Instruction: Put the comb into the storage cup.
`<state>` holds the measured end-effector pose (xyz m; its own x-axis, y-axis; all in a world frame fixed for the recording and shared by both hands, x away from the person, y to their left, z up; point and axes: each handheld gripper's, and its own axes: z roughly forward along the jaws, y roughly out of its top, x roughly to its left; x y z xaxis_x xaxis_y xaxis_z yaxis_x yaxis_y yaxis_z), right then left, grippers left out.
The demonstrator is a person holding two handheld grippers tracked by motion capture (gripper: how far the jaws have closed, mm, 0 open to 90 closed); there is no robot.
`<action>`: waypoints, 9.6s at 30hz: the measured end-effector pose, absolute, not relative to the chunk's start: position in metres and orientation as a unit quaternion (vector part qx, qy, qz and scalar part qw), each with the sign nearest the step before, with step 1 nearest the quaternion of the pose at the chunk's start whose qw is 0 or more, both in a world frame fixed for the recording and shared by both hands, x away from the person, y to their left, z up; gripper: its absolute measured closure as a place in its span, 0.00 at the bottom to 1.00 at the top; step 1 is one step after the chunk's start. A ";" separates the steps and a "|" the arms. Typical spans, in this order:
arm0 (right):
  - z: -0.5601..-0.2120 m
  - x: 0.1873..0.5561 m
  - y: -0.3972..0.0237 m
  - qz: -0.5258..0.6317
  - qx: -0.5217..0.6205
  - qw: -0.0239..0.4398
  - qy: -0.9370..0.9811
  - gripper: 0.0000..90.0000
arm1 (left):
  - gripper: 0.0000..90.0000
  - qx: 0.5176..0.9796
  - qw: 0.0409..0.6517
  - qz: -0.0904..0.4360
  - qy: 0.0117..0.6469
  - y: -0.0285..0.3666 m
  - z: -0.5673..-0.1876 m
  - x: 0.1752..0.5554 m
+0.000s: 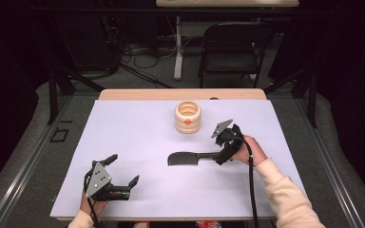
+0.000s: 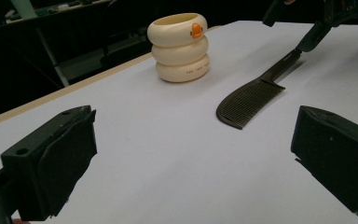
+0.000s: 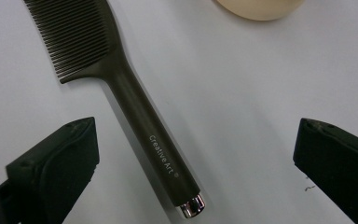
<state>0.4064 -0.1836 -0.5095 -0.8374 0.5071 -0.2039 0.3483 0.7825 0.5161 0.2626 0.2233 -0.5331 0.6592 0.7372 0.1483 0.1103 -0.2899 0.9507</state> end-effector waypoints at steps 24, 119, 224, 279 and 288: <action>-0.511 0.402 -0.161 0.228 0.186 0.144 0.945 0.00 | 0.00 0.744 0.525 0.300 0.285 0.223 -0.533 0.263; -0.500 0.406 -0.153 0.218 0.143 0.115 0.958 0.80 | 0.00 0.745 0.523 0.299 0.285 0.224 -0.533 0.263; -0.467 0.407 -0.195 0.390 0.261 0.205 0.859 0.80 | 0.00 0.744 0.526 0.298 0.285 0.223 -0.533 0.263; -0.441 0.429 -0.180 0.432 0.274 0.230 0.828 0.80 | 0.00 0.742 0.525 0.300 0.288 0.224 -0.533 0.264; -0.439 0.435 -0.178 0.434 0.277 0.228 0.826 0.80 | 0.00 0.742 0.526 0.299 0.289 0.224 -0.534 0.264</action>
<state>0.4346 -0.1779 -0.4388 -0.7426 0.6560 -0.1351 0.2608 0.4690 0.8438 0.2640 0.2237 -0.5335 0.6543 0.7431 0.1406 0.1134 -0.2802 0.9532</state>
